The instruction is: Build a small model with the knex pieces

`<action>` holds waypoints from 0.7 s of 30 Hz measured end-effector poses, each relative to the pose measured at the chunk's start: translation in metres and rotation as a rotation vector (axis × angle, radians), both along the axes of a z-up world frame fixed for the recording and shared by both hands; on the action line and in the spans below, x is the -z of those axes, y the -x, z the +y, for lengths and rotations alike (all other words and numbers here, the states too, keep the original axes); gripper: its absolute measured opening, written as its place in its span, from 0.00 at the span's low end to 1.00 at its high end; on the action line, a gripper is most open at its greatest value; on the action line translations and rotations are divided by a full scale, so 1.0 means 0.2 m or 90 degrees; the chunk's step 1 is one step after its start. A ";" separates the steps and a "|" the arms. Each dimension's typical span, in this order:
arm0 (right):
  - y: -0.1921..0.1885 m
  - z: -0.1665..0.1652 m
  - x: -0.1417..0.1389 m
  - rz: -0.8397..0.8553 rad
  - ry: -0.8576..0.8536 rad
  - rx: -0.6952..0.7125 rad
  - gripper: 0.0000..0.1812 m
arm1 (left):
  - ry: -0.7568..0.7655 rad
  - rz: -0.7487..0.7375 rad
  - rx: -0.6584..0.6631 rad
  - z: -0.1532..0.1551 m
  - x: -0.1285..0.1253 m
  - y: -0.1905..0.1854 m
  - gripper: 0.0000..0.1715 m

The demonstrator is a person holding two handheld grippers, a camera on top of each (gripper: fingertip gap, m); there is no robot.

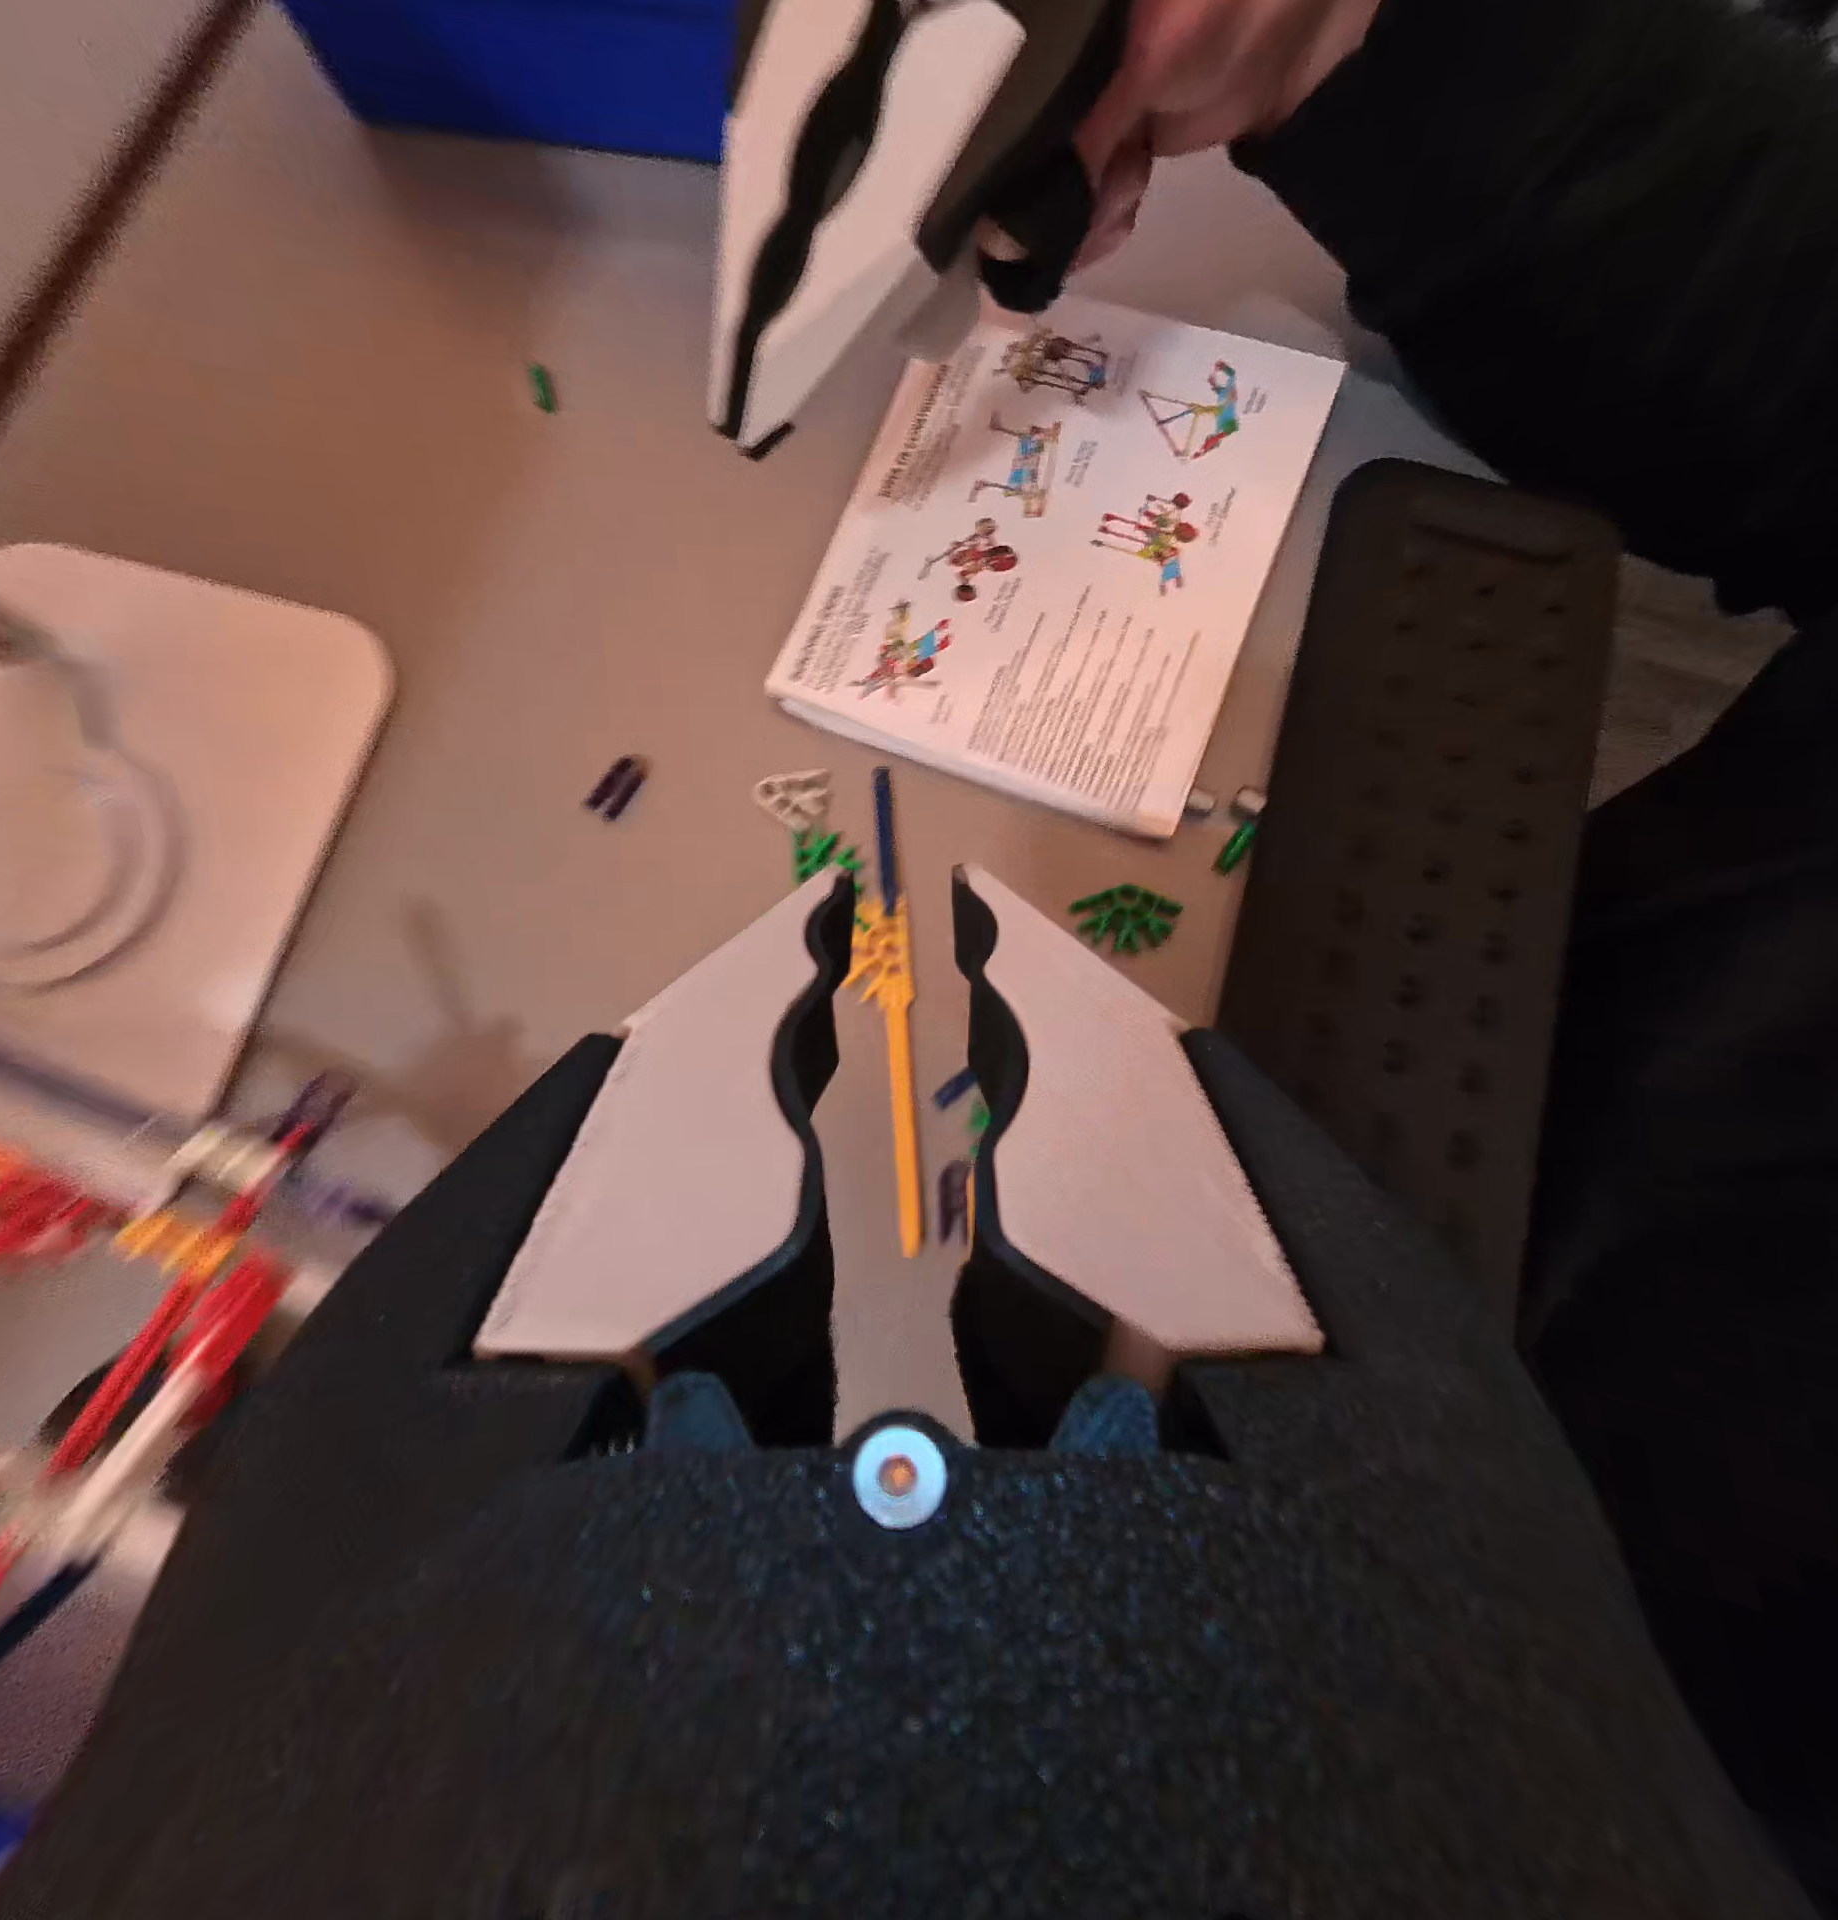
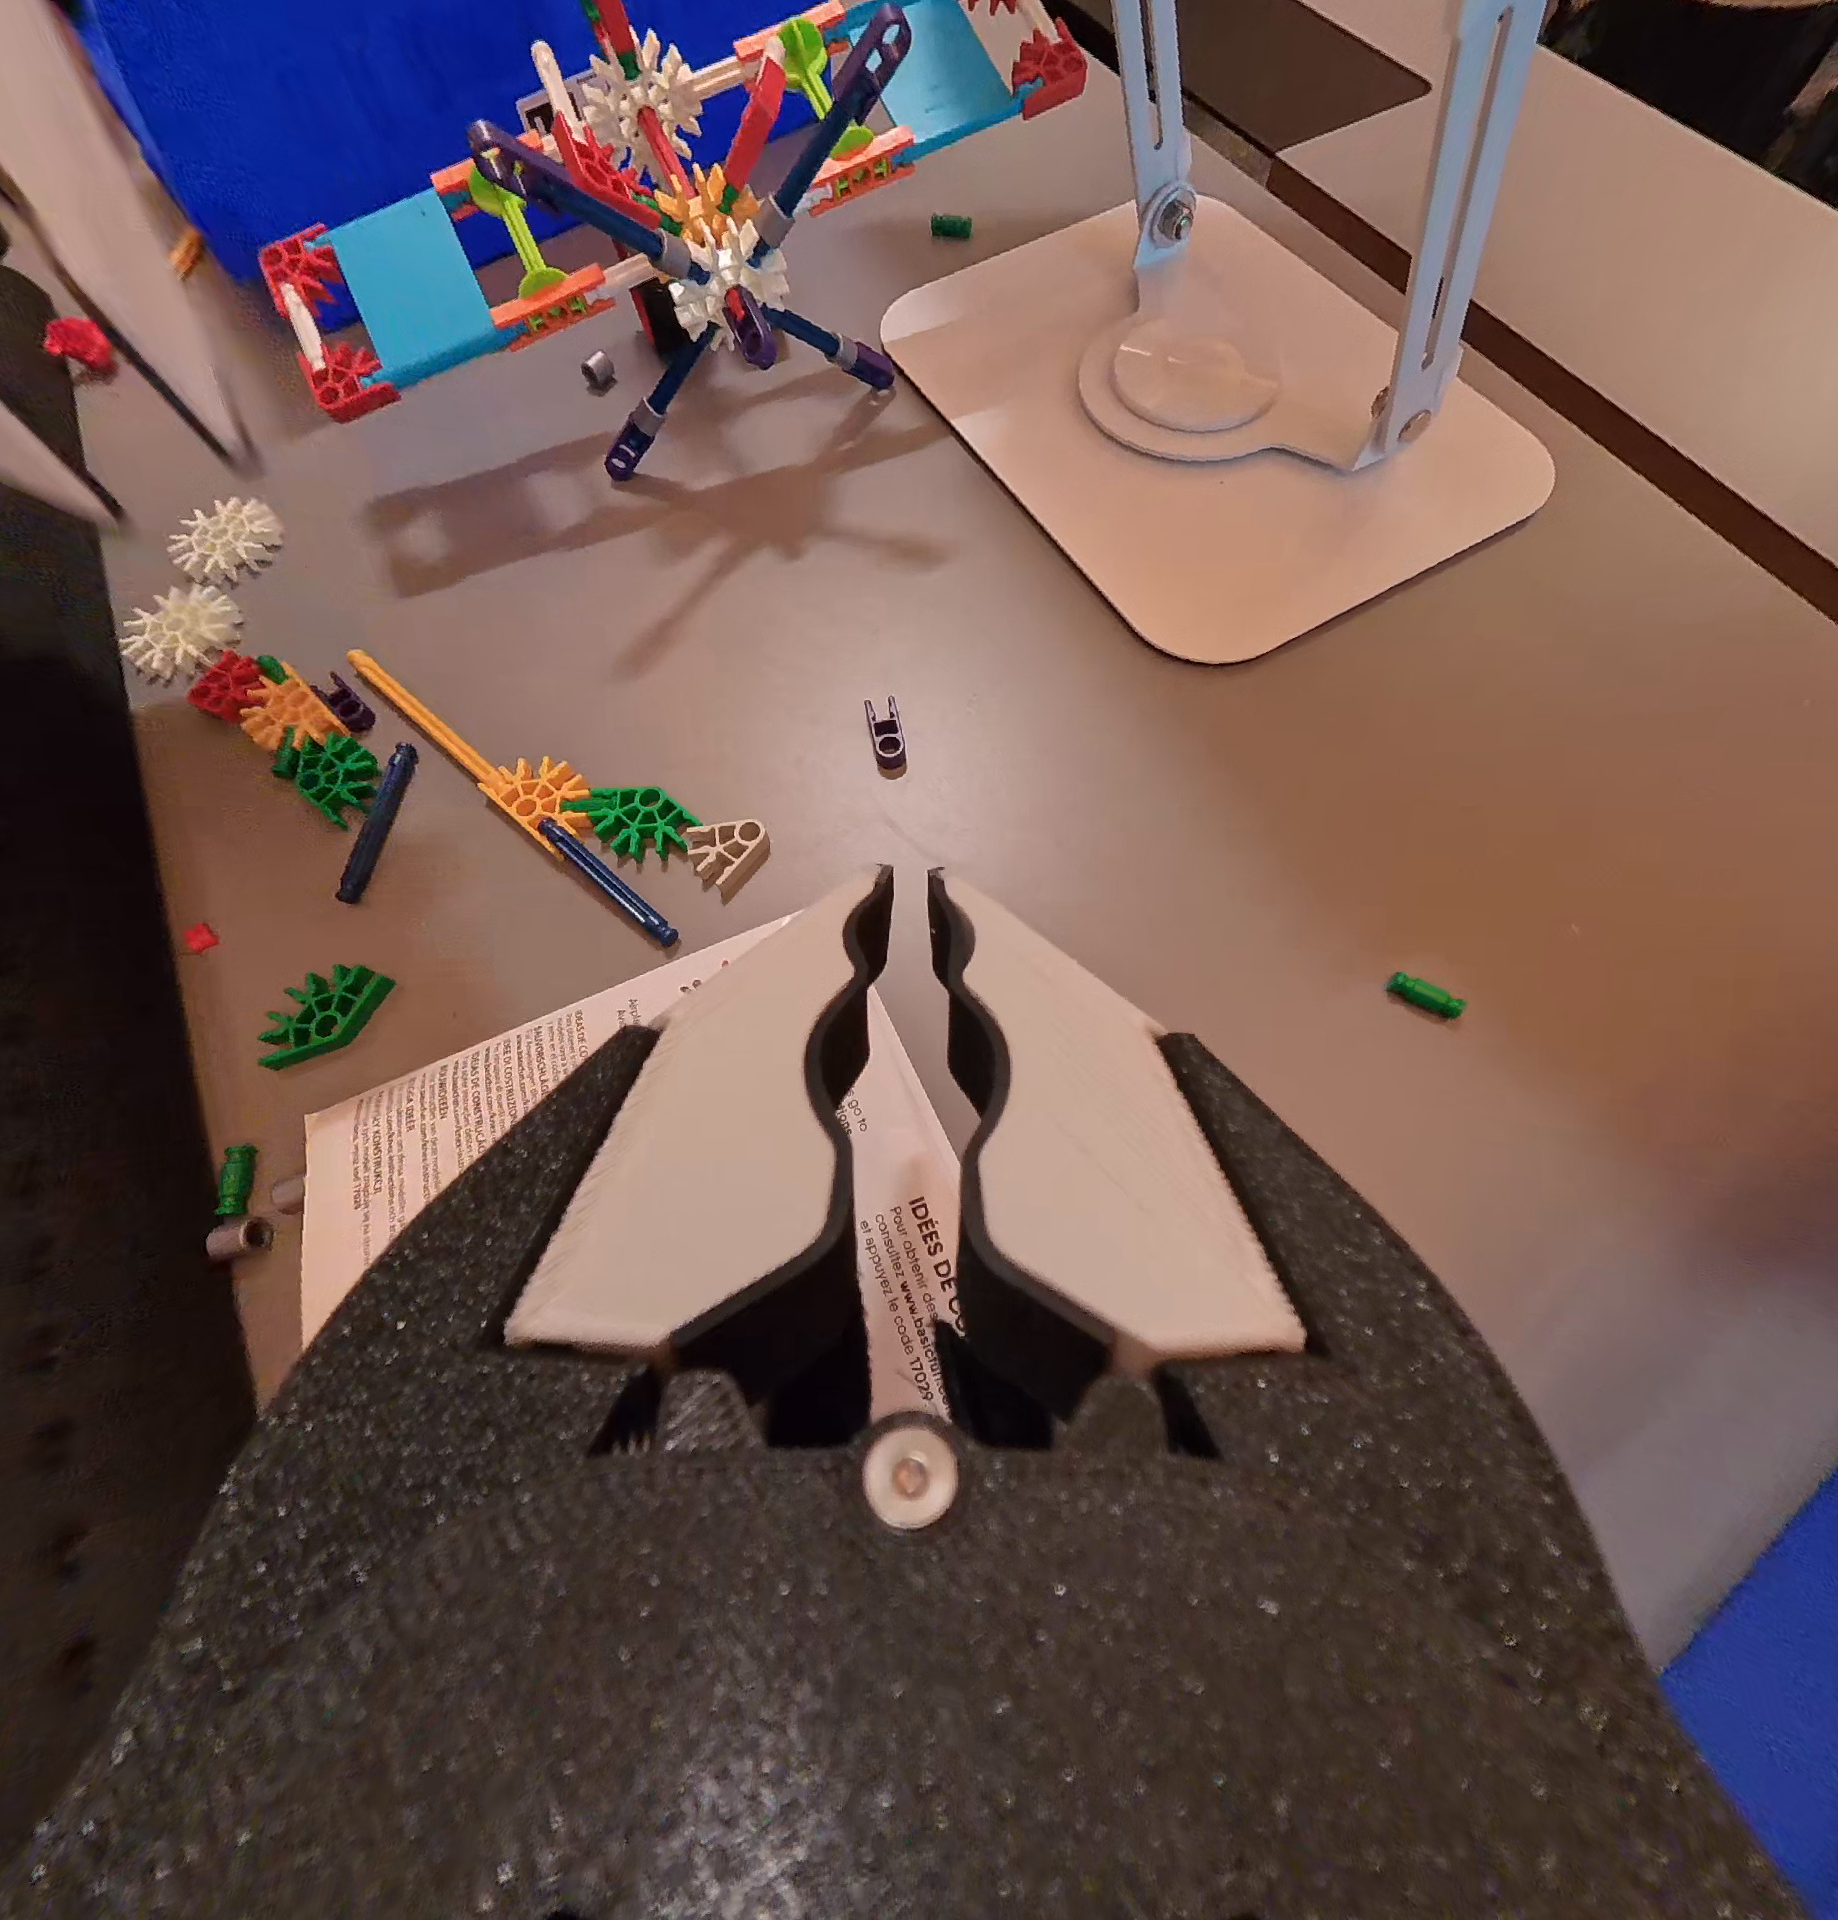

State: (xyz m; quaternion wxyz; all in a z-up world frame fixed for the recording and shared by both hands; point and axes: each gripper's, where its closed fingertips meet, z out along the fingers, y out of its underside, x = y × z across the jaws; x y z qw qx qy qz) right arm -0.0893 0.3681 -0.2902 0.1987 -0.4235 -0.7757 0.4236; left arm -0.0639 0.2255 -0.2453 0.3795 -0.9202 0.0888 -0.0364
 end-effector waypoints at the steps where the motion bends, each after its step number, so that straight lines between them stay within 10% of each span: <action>1: 0.00 0.00 0.01 -0.002 0.000 0.000 0.04 | -0.010 0.025 -0.024 -0.08 -0.07 0.06 0.11; 11: 0.01 -0.01 0.08 -0.025 -0.004 -0.004 0.04 | 0.059 0.218 -0.309 -1.00 -0.30 0.86 0.16; 21: 0.04 0.02 0.19 -0.058 0.008 0.005 0.04 | 0.159 0.151 -0.310 -1.30 0.04 1.23 0.18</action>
